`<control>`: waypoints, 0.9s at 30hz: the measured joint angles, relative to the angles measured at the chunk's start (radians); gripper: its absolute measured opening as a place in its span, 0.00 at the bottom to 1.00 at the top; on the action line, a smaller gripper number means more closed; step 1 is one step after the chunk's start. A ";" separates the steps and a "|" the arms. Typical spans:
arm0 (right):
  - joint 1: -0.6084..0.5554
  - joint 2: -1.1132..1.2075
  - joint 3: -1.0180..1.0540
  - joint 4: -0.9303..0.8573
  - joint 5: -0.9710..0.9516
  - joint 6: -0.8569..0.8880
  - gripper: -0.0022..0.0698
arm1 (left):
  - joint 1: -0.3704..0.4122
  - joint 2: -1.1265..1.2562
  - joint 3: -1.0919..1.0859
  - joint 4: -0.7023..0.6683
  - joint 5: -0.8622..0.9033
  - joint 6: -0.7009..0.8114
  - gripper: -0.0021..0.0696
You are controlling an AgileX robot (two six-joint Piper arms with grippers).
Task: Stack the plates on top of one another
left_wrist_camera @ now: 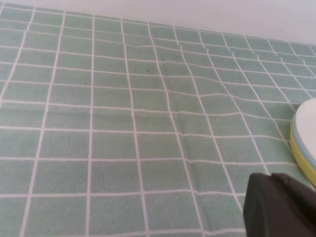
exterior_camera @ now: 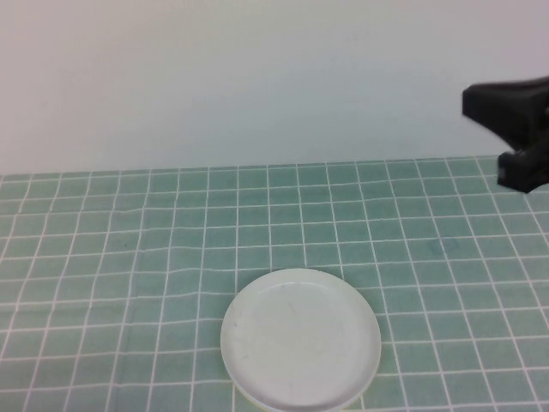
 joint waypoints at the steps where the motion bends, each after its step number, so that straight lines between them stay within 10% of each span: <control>1: 0.000 -0.016 0.000 0.014 -0.002 0.000 0.03 | 0.000 0.000 0.000 0.000 0.000 0.000 0.03; 27: -0.040 -0.471 0.359 0.231 -0.301 -0.007 0.03 | 0.000 0.000 0.000 0.000 0.000 0.000 0.03</control>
